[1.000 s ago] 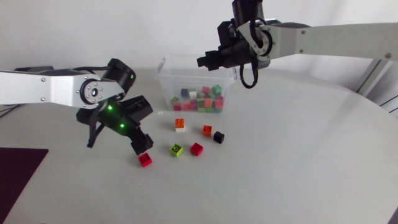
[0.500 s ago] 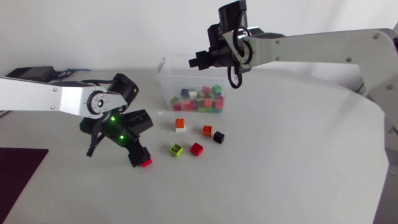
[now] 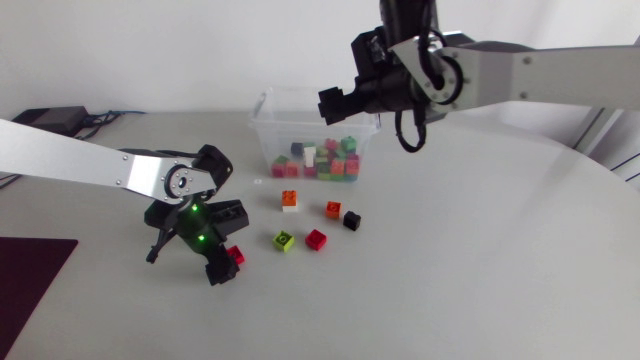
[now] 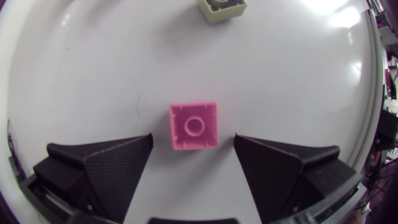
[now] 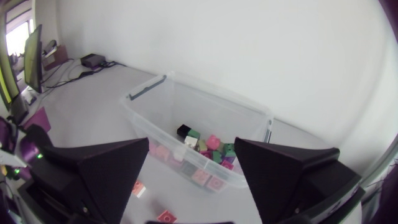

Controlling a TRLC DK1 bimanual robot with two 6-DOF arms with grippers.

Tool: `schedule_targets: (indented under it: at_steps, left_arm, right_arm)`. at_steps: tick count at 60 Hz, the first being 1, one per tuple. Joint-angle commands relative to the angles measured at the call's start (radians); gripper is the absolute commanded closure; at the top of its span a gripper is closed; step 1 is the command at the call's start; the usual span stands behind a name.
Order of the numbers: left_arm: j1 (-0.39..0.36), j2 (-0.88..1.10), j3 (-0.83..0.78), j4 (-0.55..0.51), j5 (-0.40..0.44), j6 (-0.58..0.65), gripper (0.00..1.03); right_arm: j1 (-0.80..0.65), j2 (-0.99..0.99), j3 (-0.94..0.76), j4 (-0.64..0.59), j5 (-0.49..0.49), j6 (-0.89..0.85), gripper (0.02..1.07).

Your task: Place the duplo bricks in the container

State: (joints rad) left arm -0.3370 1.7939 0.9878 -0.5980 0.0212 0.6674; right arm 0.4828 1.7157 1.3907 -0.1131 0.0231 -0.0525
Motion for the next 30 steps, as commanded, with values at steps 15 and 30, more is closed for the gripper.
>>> schedule_targets:
  at_steps: [15, 30]
  left_arm:
    - [-0.004, 0.048, 0.031, 0.017, 0.0, 0.02, 0.43]
    - [-0.002, 0.047, 0.043, 0.021, 0.028, 0.014, 0.8]
  right_arm:
    - [-0.015, -0.151, -0.262, -0.033, -0.068, -0.07, 0.06]
    - [-0.021, -0.136, -0.366, -0.033, -0.114, -0.125, 0.07]
